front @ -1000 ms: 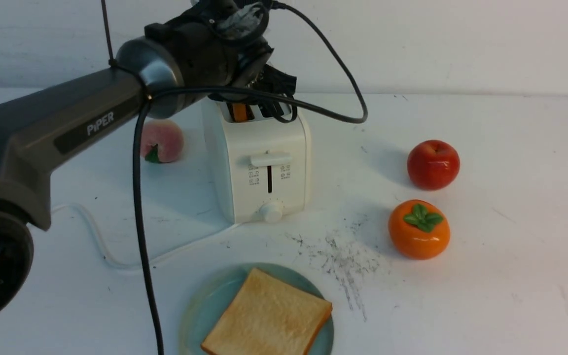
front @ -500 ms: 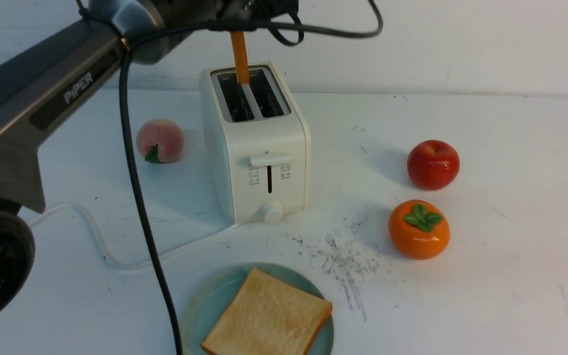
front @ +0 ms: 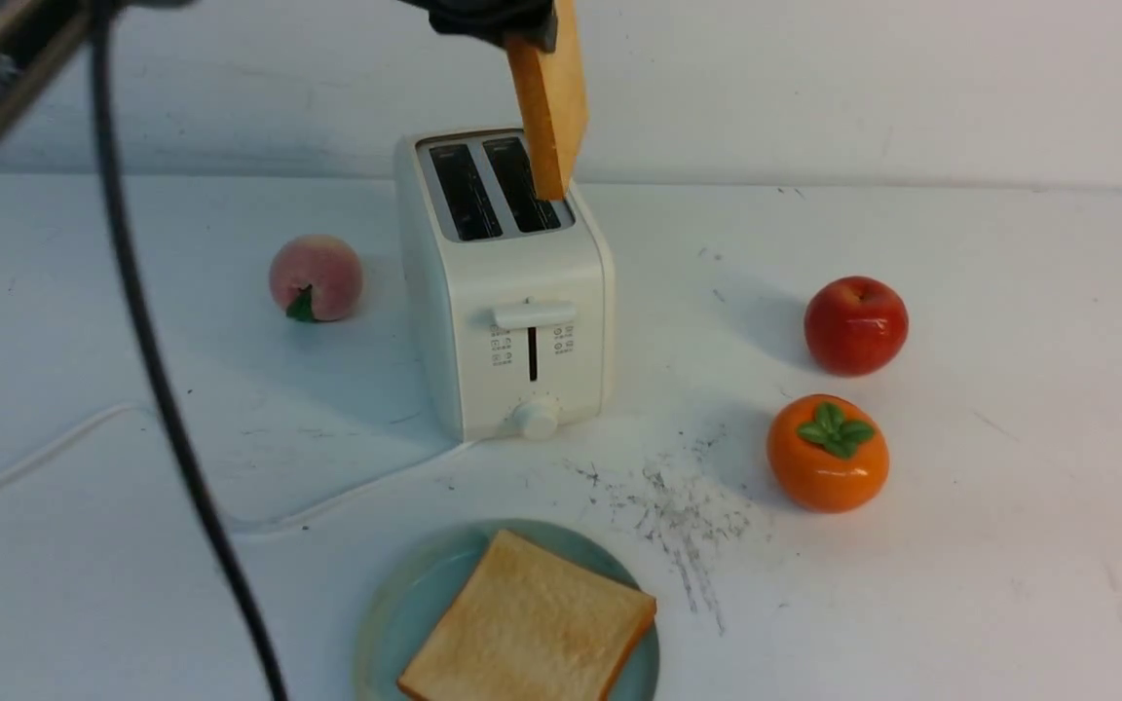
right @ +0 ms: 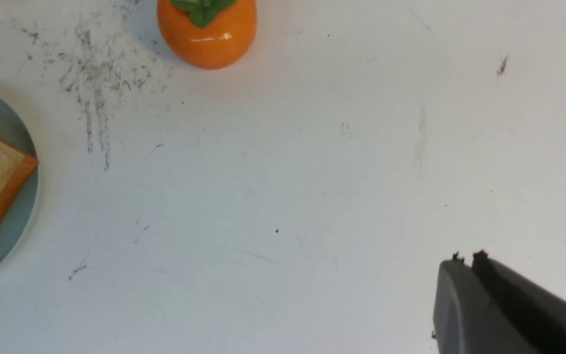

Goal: Take toasted bread from bread machine on white table place on plate.
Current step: 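Place the slice of bread on the plate with the left gripper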

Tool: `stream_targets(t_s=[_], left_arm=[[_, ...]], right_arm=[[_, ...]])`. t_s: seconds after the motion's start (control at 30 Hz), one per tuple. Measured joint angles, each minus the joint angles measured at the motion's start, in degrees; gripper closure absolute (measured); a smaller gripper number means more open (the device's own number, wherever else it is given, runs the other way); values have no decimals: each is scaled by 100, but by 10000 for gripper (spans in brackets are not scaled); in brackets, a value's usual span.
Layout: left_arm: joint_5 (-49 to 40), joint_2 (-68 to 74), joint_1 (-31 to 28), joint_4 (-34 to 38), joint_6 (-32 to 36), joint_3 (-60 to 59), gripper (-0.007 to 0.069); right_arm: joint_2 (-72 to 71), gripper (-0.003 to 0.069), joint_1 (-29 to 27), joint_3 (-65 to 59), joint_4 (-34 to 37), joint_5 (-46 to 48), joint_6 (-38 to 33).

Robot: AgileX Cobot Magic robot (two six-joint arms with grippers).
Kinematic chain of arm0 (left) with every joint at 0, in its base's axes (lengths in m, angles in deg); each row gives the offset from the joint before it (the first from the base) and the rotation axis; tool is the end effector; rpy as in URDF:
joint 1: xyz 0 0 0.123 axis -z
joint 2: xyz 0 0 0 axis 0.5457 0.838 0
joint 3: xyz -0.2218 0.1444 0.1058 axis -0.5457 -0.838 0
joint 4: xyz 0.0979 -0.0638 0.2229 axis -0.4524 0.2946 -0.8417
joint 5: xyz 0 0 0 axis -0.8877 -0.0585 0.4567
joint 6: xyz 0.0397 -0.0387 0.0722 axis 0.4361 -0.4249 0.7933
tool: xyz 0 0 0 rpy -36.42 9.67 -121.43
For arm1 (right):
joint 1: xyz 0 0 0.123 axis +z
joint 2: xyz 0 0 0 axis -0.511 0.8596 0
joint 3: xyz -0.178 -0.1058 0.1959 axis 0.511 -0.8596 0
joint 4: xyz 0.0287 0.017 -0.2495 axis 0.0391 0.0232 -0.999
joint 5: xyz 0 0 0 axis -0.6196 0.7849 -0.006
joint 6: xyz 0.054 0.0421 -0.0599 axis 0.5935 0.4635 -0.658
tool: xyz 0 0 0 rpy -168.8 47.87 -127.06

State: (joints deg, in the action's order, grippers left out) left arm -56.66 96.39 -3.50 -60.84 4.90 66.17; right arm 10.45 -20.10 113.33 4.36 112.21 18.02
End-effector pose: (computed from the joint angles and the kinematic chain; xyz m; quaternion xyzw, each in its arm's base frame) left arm 0.3673 -0.2034 0.4526 0.0705 0.8941 -0.1625 0.4114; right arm 0.1243 0.0185 0.3713 -0.0195 0.9405 0.0287 0.3381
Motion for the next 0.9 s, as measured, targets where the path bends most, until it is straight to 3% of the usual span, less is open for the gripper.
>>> stream_targets(t_s=[0.1,0.23,0.47,0.57,0.67,0.77,0.9], left_arm=[[-700,-738,0,687,730,-26,524],[-712,-1272,0,1044,941,-554,524],[-700,-2146,0,1865,1079,-3624,524],[-57,-2429,0,2403,1097,-5387,524],[1306,-2527,0,2964,1104,-6740,524],[2387,-2521,0,3472,1276,-7506,524],[2954,-2578,0,3976,1728,-7824,524]], right_arm=[[0,624,0,0,-5,-51,0],[0,619,0,-55,0,-105,0],[0,613,0,-567,0,-290,0],[0,608,0,-797,0,-568,0],[0,604,0,-886,0,-753,0],[0,601,0,-902,63,-805,0],[0,597,0,-904,129,-806,0]])
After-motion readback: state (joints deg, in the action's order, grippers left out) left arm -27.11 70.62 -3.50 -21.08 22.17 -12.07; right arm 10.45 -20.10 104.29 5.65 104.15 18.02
